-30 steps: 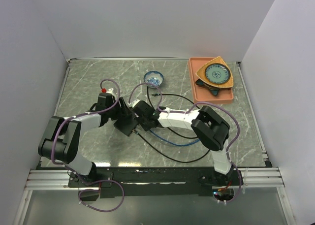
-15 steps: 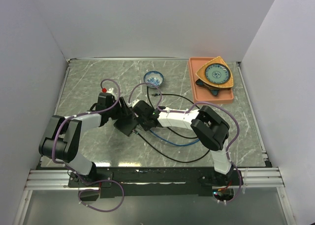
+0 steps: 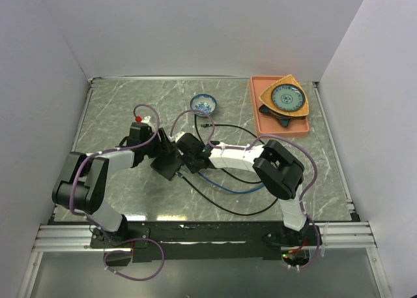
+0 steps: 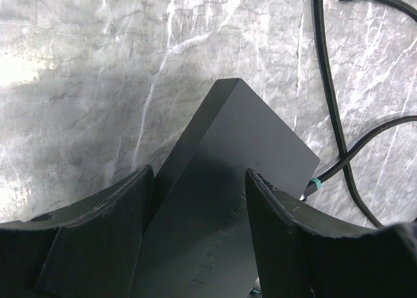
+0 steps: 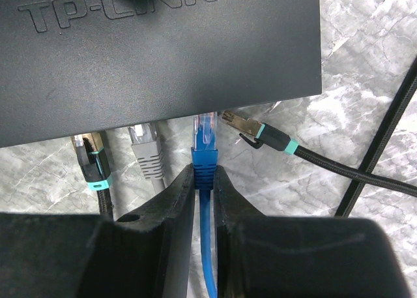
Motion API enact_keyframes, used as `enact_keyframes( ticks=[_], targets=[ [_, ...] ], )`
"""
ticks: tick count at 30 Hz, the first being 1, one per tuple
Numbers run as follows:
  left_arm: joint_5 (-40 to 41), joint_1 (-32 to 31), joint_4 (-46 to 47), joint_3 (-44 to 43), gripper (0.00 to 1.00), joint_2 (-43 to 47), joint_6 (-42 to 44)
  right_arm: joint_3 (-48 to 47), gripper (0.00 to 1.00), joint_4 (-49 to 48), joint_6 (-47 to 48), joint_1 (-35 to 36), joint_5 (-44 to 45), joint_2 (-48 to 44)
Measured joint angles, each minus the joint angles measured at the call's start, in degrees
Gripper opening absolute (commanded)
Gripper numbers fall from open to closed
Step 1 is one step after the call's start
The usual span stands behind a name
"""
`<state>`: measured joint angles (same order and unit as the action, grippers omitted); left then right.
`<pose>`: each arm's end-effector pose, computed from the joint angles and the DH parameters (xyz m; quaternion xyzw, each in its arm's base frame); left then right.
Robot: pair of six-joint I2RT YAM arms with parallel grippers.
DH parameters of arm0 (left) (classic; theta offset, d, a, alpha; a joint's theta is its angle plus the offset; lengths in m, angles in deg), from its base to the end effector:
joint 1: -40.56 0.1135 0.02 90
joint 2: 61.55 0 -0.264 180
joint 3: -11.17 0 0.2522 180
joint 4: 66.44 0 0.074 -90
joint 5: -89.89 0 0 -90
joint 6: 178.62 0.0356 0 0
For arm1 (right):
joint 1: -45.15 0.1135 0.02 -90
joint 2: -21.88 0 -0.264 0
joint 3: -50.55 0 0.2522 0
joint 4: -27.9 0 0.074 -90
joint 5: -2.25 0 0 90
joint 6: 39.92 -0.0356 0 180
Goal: Insert the plug into the switch port
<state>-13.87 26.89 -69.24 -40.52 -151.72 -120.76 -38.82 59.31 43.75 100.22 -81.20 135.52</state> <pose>0.2893 -0.0791 0.1489 -0.0964 0.9006 -0.2599 0.3347 0.2423 0.3399 0.1614 -0.3783 0.8759 0.1034 0.2811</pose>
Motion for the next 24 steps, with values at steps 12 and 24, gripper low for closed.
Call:
enact_keyframes(
  ticks=[12,24],
  targets=[
    [-0.76,0.00,1.29,-0.17,0.65,-0.76,0.00,0.28,0.00,-0.42,0.81,0.24,-0.26,-0.26],
    [-1.31,0.11,2.01,-0.52,0.65,-1.51,0.02,3.19,0.00,-4.72,3.39,1.03,0.09,-1.77]
  ],
)
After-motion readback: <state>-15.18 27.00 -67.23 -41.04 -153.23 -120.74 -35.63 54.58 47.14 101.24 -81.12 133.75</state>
